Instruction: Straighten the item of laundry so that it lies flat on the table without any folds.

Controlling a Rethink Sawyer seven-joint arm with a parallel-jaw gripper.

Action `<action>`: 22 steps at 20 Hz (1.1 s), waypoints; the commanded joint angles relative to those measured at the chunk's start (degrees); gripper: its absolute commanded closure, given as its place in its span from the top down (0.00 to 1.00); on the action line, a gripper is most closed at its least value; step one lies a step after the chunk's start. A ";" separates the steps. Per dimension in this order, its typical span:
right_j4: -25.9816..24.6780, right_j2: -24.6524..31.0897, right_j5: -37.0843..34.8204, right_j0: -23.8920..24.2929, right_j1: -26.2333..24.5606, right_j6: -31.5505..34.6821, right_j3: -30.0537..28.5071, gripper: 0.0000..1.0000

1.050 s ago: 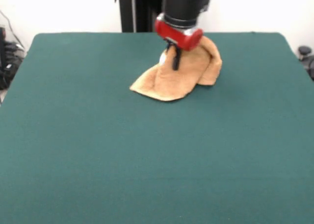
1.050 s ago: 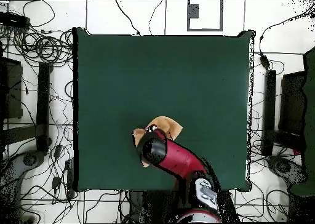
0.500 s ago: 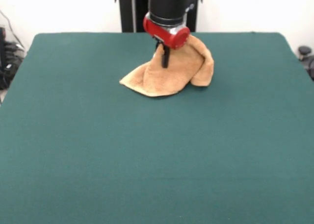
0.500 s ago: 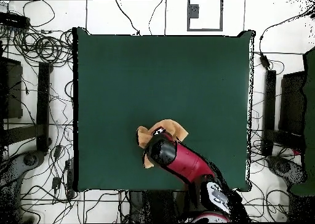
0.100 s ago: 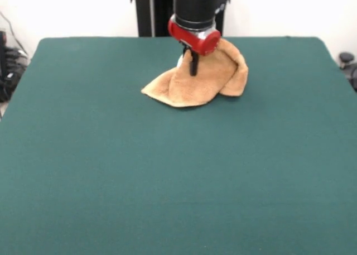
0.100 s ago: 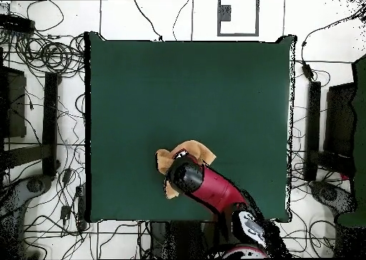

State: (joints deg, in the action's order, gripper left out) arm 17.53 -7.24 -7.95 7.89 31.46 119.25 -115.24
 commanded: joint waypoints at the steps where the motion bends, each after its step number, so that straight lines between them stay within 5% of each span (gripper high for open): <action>1: -6.39 -0.48 12.48 -5.74 -2.37 6.50 -0.30 0.00; 4: -13.21 -8.35 25.93 -11.50 -4.73 2.12 3.39 0.00; 13: -14.07 -24.38 35.37 -23.30 -8.35 -4.29 7.54 0.00; 22: -18.47 -26.49 37.34 -22.61 -9.61 -2.27 9.02 0.00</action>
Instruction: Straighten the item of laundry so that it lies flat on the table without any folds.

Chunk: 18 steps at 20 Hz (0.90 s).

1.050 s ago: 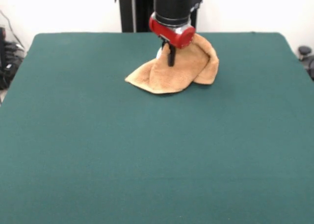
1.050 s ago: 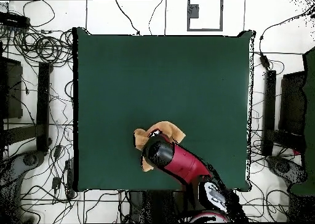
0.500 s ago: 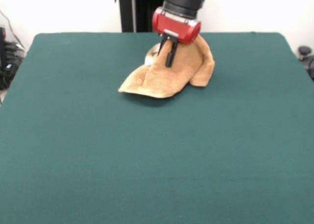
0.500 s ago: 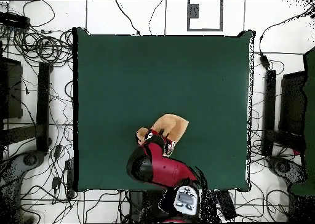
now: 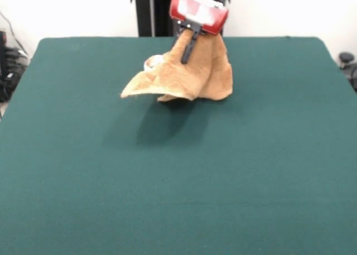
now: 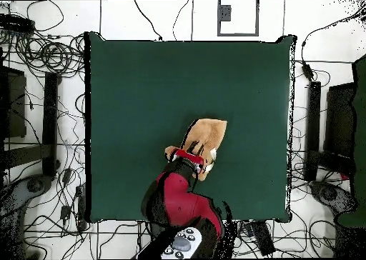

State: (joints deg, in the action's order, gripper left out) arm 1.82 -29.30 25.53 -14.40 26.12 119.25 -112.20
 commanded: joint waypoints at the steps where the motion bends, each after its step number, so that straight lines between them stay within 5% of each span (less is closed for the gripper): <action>1: -2.66 -4.84 4.28 -0.66 -4.66 -2.01 6.15 0.00; 18: -2.11 -8.69 8.87 -1.90 -6.07 2.16 6.83 0.00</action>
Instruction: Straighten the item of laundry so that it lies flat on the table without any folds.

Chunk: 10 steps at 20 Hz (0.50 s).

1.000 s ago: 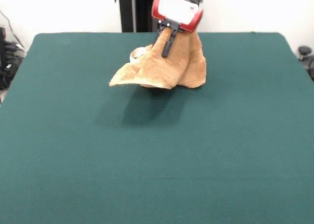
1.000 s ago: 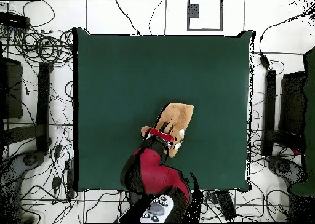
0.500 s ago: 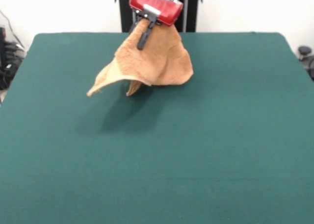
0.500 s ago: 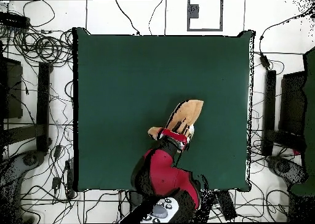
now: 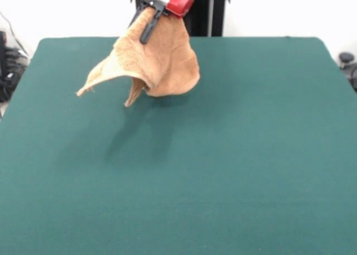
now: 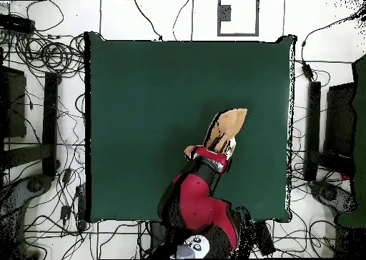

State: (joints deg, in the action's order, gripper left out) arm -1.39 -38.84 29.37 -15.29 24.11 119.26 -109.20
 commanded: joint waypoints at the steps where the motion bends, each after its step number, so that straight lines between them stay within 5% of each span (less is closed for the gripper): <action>1: 0.62 0.91 4.71 -0.79 -3.71 2.12 4.00 0.00; 10: -0.23 0.77 4.54 -0.39 -2.68 2.50 3.92 0.00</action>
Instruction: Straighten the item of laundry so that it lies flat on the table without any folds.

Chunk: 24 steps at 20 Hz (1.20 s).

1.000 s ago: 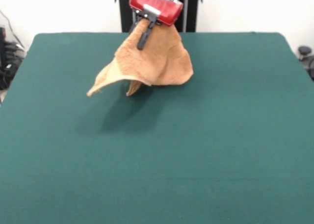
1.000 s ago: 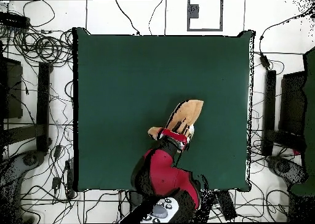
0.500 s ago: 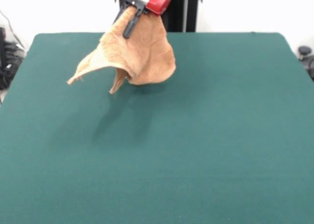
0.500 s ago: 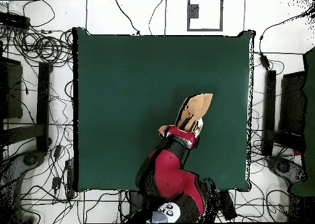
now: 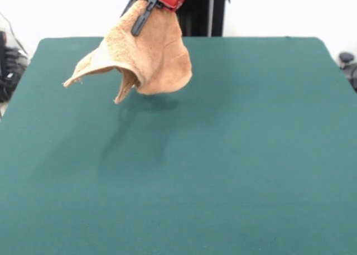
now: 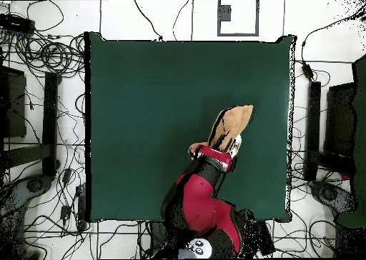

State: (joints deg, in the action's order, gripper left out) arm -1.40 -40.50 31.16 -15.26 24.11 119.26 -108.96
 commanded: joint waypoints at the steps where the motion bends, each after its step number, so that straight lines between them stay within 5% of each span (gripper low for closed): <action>1: -0.12 2.43 2.90 -0.29 -2.82 2.52 3.90 0.00; 4: 2.48 3.34 5.18 0.70 -4.62 4.07 4.71 0.00; 8: 1.94 9.30 -2.52 4.23 -3.68 5.99 8.81 0.00; 13: 7.99 10.87 -7.74 4.24 -4.98 6.70 12.25 0.00; 24: 20.35 8.90 -2.73 1.51 -8.67 9.98 9.68 0.00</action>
State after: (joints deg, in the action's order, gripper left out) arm 12.54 -38.96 29.56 -12.36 18.22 119.26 -101.03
